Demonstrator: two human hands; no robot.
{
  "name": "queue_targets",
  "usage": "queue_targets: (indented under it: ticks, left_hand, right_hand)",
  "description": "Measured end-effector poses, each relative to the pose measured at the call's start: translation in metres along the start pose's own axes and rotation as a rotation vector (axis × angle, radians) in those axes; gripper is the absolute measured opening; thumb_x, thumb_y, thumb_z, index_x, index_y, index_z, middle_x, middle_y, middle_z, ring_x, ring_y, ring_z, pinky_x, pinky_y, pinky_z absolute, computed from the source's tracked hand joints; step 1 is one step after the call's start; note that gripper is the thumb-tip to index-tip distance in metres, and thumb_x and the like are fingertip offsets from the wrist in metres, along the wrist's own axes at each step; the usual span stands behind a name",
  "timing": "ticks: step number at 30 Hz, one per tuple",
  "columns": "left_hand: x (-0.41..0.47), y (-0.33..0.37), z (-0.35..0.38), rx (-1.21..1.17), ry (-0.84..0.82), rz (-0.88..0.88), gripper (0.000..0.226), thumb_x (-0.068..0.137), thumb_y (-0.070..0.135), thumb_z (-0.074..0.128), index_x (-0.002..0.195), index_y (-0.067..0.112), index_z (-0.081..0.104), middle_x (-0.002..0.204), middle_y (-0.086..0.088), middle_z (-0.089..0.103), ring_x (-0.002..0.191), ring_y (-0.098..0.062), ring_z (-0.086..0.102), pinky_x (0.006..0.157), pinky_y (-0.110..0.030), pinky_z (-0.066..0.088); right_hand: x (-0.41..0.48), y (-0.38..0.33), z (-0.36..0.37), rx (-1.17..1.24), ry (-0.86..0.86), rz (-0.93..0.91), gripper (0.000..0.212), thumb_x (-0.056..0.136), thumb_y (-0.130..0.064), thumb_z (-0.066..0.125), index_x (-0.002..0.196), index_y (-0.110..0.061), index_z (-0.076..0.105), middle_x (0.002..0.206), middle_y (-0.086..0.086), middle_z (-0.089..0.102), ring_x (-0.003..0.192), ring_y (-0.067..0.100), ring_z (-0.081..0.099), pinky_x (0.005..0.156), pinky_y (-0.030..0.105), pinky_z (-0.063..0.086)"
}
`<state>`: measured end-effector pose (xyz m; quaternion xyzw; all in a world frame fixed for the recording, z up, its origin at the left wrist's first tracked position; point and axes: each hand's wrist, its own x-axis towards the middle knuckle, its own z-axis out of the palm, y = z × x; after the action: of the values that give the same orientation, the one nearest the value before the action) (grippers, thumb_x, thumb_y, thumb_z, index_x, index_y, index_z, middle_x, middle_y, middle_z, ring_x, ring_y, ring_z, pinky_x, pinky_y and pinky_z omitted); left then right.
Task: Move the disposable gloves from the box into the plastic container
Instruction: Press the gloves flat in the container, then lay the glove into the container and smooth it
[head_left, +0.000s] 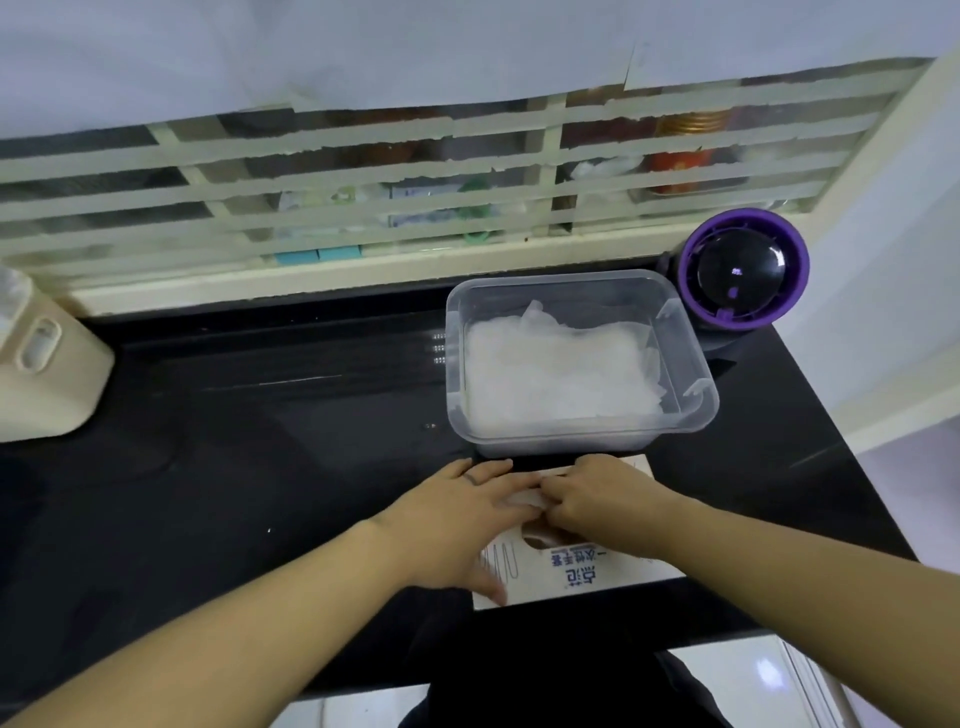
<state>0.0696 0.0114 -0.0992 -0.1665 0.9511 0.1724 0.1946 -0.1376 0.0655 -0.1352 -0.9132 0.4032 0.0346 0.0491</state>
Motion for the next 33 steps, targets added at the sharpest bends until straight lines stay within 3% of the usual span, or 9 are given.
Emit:
queue_targets:
  ticks: [3,5,10,14,18,23,26,29,33]
  left_hand:
    - [-0.001,0.0,0.003,-0.023,-0.01,-0.022,0.092,0.079,0.061,0.066,0.151,0.044,0.011,0.161,0.02,-0.003,0.149,-0.015,-0.001,0.122,-0.042,0.005]
    - [-0.001,0.0,0.004,-0.038,-0.009,-0.039,0.093,0.079,0.06,0.066,0.151,0.044,0.01,0.161,0.02,-0.004,0.149,-0.014,-0.001,0.122,-0.042,0.004]
    - [0.0,0.0,0.001,-0.059,-0.032,-0.059,0.091,0.079,0.058,0.067,0.152,0.039,0.016,0.161,0.019,-0.005,0.149,-0.013,-0.004,0.122,-0.042,0.003]
    - [0.0,0.002,-0.001,-0.017,-0.039,-0.068,0.096,0.079,0.06,0.067,0.153,0.033,0.014,0.161,0.016,0.0,0.149,-0.016,-0.002,0.122,-0.043,0.002]
    - [-0.002,0.007,-0.013,-0.057,0.003,-0.08,0.09,0.075,0.062,0.069,0.149,0.033,0.029,0.155,0.013,0.026,0.144,-0.011,0.019,0.12,-0.032,0.013]
    - [-0.018,0.003,-0.068,-0.771,-0.017,-0.193,0.063,0.075,0.061,0.071,0.13,0.042,0.048,0.124,0.025,0.06,0.114,0.01,0.054,0.107,-0.026,0.042]
    - [-0.023,-0.006,-0.093,-1.163,0.138,-0.173,0.072,0.075,0.057,0.073,0.136,0.031,0.044,0.117,0.017,0.067,0.11,-0.004,0.064,0.099,-0.03,0.049]
    - [-0.015,-0.003,-0.107,-1.504,0.288,-0.153,0.058,0.081,0.045,0.068,0.134,0.036,0.047,0.122,0.011,0.064,0.112,-0.015,0.064,0.094,-0.035,0.053]
    - [-0.001,0.004,-0.116,-1.756,0.351,-0.075,0.056,0.076,0.054,0.068,0.126,0.029,0.058,0.131,-0.005,0.062,0.118,-0.027,0.061,0.096,-0.049,0.051]
  right_hand:
    - [-0.002,0.0,0.005,0.031,0.037,0.0,0.04,0.096,-0.036,0.046,0.07,-0.019,0.072,0.063,-0.002,0.06,0.042,0.02,0.049,0.041,0.028,0.043]
    - [-0.007,0.0,-0.006,0.026,-0.004,-0.028,0.012,0.084,-0.026,0.069,0.073,-0.02,0.07,0.065,-0.004,0.058,0.041,0.018,0.046,0.039,0.024,0.038]
    - [-0.025,0.0,-0.047,0.143,0.042,0.001,0.032,0.064,0.0,0.074,0.08,-0.02,0.054,0.077,-0.005,0.052,0.047,0.014,0.033,0.041,0.027,0.033]
    - [-0.026,0.001,-0.1,0.251,0.104,0.211,0.008,0.095,-0.024,0.046,0.087,-0.026,0.045,0.086,-0.015,0.038,0.057,0.011,0.049,0.054,0.027,0.046]
    - [-0.021,0.013,-0.146,0.611,0.368,0.506,0.01,0.091,-0.031,0.043,0.081,-0.033,0.045,0.083,-0.017,0.047,0.064,0.003,0.05,0.065,0.014,0.043]
    - [-0.022,0.025,-0.153,1.362,0.339,0.802,0.019,0.098,-0.013,0.046,0.083,-0.014,0.058,0.08,0.001,0.06,0.074,0.013,0.059,0.067,0.022,0.054]
    - [-0.022,0.02,-0.15,1.968,0.434,0.783,0.026,0.095,-0.012,0.04,0.078,-0.01,0.061,0.077,0.004,0.061,0.067,0.013,0.061,0.06,0.024,0.053]
    - [-0.02,0.014,-0.144,2.22,0.406,0.756,0.032,0.085,-0.015,0.046,0.073,-0.008,0.075,0.079,0.01,0.069,0.07,0.021,0.063,0.069,0.031,0.052]
    - [-0.009,0.008,-0.134,2.368,0.316,0.56,0.037,0.097,-0.017,0.039,0.126,-0.005,0.059,0.11,0.016,0.066,0.092,0.026,0.066,0.078,0.036,0.055]
